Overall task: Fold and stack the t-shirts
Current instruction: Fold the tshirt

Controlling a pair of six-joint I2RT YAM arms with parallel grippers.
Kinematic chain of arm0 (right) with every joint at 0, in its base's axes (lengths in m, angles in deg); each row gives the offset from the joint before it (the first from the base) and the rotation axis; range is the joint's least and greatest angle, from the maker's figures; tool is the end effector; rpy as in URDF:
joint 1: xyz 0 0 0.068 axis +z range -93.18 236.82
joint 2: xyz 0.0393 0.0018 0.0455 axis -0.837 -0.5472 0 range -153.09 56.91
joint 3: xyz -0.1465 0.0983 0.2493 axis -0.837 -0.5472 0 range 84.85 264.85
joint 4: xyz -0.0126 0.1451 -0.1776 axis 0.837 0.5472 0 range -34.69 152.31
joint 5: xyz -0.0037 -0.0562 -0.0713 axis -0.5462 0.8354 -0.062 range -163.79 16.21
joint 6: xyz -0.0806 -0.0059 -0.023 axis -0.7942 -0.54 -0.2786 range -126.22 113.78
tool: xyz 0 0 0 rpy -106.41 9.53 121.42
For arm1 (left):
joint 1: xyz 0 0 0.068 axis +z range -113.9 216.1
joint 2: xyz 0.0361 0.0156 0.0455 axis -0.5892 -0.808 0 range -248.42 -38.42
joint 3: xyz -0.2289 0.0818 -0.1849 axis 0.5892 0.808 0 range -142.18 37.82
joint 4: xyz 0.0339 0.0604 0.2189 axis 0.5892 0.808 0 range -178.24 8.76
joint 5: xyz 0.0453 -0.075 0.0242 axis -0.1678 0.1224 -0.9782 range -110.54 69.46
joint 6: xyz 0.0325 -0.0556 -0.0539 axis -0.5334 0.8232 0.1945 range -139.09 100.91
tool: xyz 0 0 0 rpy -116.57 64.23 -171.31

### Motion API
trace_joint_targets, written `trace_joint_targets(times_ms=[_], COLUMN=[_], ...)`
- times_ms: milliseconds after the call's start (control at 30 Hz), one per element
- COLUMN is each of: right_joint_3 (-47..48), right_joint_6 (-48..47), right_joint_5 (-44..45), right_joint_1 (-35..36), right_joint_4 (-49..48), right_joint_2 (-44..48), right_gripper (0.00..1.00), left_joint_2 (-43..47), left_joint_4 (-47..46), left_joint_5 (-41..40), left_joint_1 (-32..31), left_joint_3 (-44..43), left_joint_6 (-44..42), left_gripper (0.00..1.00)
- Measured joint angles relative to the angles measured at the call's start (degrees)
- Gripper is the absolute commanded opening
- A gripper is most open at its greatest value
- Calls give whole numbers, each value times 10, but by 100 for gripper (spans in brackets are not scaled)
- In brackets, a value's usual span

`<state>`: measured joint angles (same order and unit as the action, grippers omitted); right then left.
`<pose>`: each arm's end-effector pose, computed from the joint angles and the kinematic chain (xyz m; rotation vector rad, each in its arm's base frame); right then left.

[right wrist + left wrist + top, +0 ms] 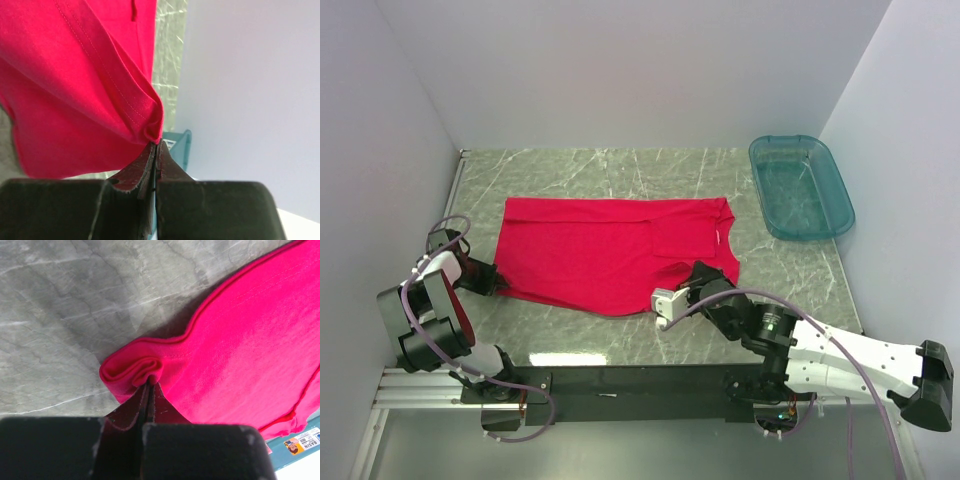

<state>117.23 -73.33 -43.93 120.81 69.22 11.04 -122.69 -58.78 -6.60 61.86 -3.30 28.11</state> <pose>0.1005 0.1224 0.2729 -1.6865 1.1232 -0.5663 0.2135 0.0834 0.1705 -1.6566 2.3302 -0.4249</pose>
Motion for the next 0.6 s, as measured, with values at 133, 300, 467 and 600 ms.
trace_joint_targets(times_ms=[133,300,467,600], right_joint_3=[-12,-11,3,35], right_joint_6=[-19,-29,-24,3], right_joint_5=[23,36,37,15], right_joint_1=[0,-9,-21,-21], right_joint_4=[-28,-60,-60,-24], right_joint_2=[0,7,13,13], right_gripper=[0,0,0,0], left_joint_2=[-5,-11,-19,-22], left_joint_4=[0,5,15,19], left_joint_5=[3,4,4,4], left_joint_1=[0,0,0,0], left_joint_3=[-3,-13,-30,-50], left_joint_6=[0,0,1,2], left_gripper=[0,0,0,0])
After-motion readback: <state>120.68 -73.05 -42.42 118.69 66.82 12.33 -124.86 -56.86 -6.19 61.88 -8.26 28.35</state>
